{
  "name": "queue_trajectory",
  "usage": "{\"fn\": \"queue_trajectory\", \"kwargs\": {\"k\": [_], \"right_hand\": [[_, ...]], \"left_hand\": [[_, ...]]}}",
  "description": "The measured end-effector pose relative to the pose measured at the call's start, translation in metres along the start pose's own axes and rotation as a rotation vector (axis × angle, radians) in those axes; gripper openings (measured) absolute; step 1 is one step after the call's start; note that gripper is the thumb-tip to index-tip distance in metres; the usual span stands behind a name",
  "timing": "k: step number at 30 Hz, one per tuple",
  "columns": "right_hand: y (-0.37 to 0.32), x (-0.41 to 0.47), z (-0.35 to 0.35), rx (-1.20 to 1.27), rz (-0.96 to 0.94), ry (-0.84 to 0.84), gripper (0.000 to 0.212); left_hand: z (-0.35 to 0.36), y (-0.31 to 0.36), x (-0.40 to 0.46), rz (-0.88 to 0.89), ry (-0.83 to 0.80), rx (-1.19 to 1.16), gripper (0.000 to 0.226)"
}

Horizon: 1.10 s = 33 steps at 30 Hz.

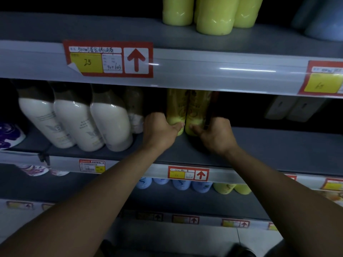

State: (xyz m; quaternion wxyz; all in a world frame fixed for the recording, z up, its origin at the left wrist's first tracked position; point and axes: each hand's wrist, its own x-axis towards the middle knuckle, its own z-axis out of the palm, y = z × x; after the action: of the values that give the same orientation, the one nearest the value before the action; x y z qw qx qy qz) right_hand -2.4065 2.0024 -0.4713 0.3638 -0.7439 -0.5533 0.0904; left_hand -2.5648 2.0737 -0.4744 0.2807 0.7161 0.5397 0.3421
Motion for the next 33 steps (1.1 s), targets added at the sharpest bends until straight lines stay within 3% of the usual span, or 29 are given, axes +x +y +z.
{"fn": "queue_trajectory", "kwargs": {"k": [10, 15, 20, 29, 33], "right_hand": [[0.006, -0.001, 0.0, -0.049, 0.029, -0.038, 0.037], [0.005, -0.016, -0.003, -0.05, 0.073, -0.028, 0.059], [-0.01, -0.048, -0.017, 0.043, 0.12, 0.069, 0.049], [-0.051, -0.112, -0.055, 0.145, -0.125, 0.212, 0.057], [-0.083, -0.124, -0.097, 0.123, -0.352, 0.35, 0.037]], "left_hand": [[0.002, -0.007, -0.005, 0.018, -0.001, -0.077, 0.036], [-0.006, -0.003, -0.024, 0.013, 0.023, -0.191, 0.047], [-0.029, -0.006, -0.051, 0.101, 0.139, -0.261, 0.059], [-0.085, 0.013, -0.125, 0.252, 0.191, -0.336, 0.054], [-0.126, 0.059, -0.136, 0.47, 0.277, -0.31, 0.046]]}}
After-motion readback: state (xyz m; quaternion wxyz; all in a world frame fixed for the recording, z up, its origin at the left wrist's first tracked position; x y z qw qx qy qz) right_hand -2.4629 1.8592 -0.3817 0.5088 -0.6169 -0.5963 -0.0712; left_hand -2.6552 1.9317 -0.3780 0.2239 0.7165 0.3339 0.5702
